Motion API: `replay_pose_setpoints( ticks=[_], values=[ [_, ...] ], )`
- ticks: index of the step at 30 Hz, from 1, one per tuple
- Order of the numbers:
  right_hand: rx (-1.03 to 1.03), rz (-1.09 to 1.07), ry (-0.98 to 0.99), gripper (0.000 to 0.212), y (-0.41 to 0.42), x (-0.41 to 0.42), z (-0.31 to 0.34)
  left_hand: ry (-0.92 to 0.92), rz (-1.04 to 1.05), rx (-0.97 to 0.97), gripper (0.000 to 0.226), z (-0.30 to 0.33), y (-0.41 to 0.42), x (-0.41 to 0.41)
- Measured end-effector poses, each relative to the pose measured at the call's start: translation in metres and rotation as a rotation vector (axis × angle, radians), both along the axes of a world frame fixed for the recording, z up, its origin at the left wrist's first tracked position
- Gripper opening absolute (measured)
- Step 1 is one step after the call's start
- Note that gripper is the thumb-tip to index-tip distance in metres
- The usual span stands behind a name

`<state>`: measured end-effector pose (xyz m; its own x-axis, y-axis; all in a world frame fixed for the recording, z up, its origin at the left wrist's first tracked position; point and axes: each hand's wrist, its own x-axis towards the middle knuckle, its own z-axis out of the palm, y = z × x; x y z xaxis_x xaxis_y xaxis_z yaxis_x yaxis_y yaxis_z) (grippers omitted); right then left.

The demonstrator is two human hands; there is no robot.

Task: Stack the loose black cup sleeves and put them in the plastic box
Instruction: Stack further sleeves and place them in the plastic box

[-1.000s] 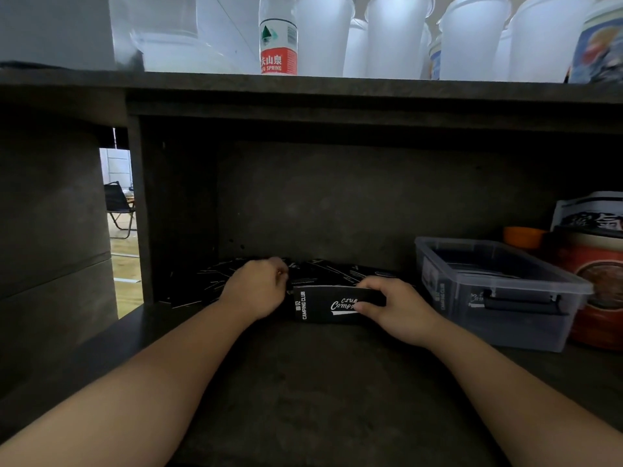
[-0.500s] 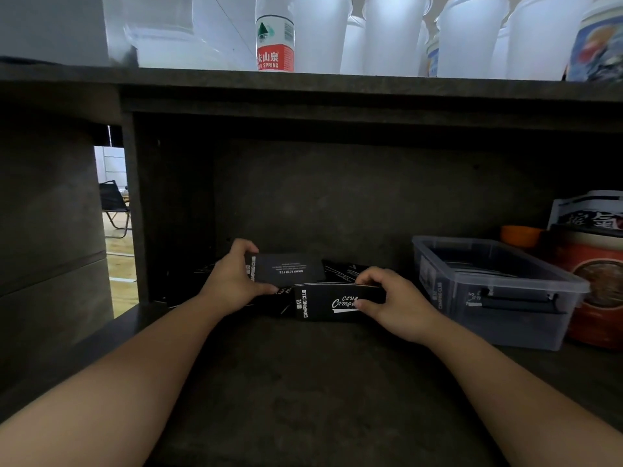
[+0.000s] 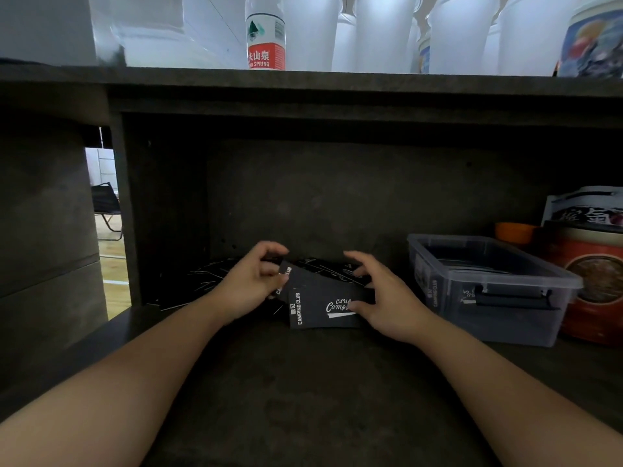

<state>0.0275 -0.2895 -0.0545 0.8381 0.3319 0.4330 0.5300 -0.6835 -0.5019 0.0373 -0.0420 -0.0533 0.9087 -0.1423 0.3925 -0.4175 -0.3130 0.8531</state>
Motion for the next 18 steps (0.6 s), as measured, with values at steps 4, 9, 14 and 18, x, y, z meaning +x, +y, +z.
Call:
replay_pose_setpoints(
  ticks=[4,9,14,18],
  values=[
    [-0.008,-0.042,0.017,0.069,-0.003,-0.001,0.003,-0.124,0.232,-0.15,0.03,0.006,0.011,0.001],
    [-0.05,-0.076,-0.04,0.038,-0.004,0.0,0.005,0.04,0.221,-0.095,0.058,0.004,0.019,0.003],
    [-0.062,-0.048,-0.031,0.028,-0.003,-0.001,0.005,-0.21,0.348,0.113,0.022,0.001,0.018,0.004],
    [-0.082,-0.046,-0.052,0.02,-0.003,-0.001,0.005,-0.229,0.276,0.165,0.023,0.002,0.018,0.002]
  ],
)
